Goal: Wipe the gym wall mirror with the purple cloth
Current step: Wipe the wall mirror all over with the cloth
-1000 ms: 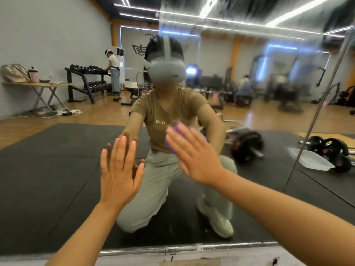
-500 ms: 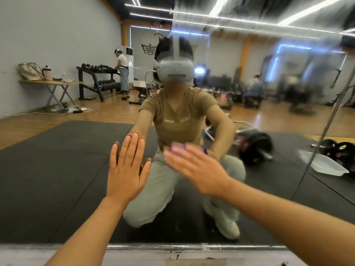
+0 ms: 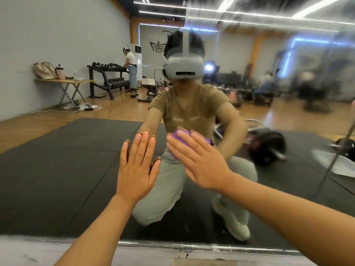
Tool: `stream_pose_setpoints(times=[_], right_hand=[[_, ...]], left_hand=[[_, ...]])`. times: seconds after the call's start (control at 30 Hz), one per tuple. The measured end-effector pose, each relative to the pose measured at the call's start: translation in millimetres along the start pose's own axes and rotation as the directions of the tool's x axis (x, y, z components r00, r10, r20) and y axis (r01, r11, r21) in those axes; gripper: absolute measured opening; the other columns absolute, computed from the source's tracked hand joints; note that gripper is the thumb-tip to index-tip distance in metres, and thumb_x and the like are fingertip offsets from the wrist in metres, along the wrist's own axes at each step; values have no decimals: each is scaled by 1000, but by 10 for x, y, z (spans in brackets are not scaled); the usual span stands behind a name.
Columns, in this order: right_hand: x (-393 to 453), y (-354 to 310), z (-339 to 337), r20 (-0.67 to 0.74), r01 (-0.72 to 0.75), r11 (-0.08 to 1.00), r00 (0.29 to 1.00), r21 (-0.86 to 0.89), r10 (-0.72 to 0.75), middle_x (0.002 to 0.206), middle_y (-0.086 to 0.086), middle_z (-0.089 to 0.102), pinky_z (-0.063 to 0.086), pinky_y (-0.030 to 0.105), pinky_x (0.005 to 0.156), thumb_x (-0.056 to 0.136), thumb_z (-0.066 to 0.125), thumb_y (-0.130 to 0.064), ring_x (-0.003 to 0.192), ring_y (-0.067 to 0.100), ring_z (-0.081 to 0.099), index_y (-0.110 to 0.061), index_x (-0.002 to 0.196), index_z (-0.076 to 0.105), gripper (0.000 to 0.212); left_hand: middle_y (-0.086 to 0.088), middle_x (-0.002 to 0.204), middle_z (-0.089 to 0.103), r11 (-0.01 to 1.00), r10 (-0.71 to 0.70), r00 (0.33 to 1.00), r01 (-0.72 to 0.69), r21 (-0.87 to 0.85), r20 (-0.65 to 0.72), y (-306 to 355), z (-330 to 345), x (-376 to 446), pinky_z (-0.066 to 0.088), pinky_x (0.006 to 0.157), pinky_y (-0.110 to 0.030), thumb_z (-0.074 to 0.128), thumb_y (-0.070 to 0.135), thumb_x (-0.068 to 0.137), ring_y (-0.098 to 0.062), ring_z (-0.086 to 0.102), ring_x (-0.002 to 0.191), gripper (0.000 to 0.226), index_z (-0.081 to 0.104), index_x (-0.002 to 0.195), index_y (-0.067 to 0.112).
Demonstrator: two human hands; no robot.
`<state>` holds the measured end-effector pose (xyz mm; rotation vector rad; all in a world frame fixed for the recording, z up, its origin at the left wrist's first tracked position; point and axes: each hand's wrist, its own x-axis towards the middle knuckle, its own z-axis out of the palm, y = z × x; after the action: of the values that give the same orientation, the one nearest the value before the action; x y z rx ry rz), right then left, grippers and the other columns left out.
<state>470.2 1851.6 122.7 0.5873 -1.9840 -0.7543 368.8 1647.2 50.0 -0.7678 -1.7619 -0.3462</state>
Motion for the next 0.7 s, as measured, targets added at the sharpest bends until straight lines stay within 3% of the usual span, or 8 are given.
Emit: stream_pose_setpoints(times=[0.1,0.2,0.4,0.47,0.57,0.63,0.7], right_hand=[[-560,-491,319,155,199,979,969,-44,-190,167,8,9,-5,45,126,91,51,-32,155,31,-6,-9,159,19,79],[-913,-813,489,257,275,959,934,-66,-250,168,7,7,-11,45,125,91,54,-34,155,31,-9,-8,160,15,83],[-981,-811,515,236,278,958,938,-69,-255,168,3,8,-10,43,126,91,51,-30,156,26,-6,-9,161,9,84],[-886,-665,449,199,232,969,957,-85,-212,168,4,9,-6,42,126,91,52,-30,156,25,2,-10,161,12,83],[-553,-293,232,46,88,995,995,-49,-86,167,4,15,3,43,127,99,42,-30,154,24,15,-14,160,22,66],[-290,-4,62,-86,-69,998,994,-7,69,164,6,24,14,44,125,102,40,-28,152,24,24,-14,157,30,58],[-75,214,-70,-196,-270,962,943,28,270,161,8,32,20,46,124,102,48,-27,150,26,29,-11,154,38,55]], left_hand=[[-5,169,-8,1000,11,1000,-11,8,3,-9,13,-4,-1,126,-46,24,41,109,-22,-2,156,63,3,161,11],[-5,169,-9,1000,7,1000,-7,13,7,-3,14,-7,-1,126,-46,23,41,109,-22,-3,156,63,2,160,10],[-4,169,-10,1000,0,1000,0,-4,13,-7,13,-16,0,126,-46,25,40,109,-22,-3,156,64,1,160,11],[-4,169,-11,1000,1,1000,-1,-3,14,-9,15,-18,-1,126,-46,24,40,109,-22,-4,156,64,-1,160,11],[-3,169,-12,1000,2,1000,-2,0,16,-4,8,0,-2,126,-45,22,41,109,-21,-5,156,63,-1,161,12],[-2,168,-13,1000,-10,1000,11,-13,26,5,1,7,-2,126,-45,23,41,109,-21,-5,156,63,1,160,11],[-2,168,-14,1000,-17,1000,18,-21,25,18,-2,-7,-3,126,-45,22,41,109,-20,-6,156,62,2,160,11]])
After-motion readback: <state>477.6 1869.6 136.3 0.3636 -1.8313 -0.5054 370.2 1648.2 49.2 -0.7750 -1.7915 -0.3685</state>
